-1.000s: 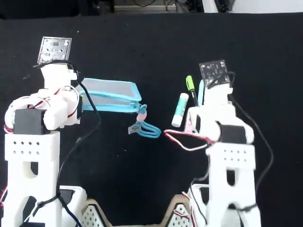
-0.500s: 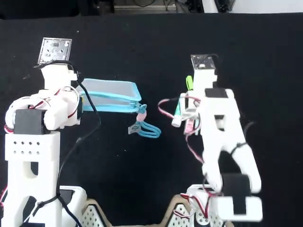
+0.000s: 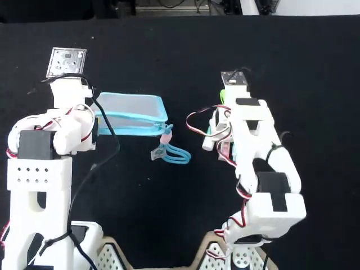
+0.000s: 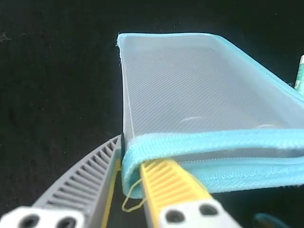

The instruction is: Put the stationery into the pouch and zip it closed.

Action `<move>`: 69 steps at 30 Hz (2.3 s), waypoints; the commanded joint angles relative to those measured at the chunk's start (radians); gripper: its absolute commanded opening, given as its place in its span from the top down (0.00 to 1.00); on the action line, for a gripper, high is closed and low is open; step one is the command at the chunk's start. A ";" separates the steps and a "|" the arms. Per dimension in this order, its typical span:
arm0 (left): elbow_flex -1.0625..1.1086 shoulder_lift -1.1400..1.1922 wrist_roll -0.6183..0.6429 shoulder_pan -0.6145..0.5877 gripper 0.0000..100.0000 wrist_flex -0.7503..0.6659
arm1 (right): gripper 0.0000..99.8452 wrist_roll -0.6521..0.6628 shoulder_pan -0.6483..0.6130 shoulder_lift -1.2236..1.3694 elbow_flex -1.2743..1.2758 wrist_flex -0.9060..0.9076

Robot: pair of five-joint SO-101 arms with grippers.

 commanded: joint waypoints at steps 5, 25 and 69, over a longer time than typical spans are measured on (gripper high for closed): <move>-0.012 -0.017 0.002 -0.008 0.97 -0.005 | 0.91 0.000 -0.009 0.027 -0.079 -0.008; -0.012 -0.017 0.002 -0.008 0.97 -0.008 | 0.94 0.404 -0.133 -0.340 0.326 0.169; -0.013 -0.017 0.006 -0.001 0.97 -0.005 | 0.99 0.166 -0.744 -1.349 0.065 0.173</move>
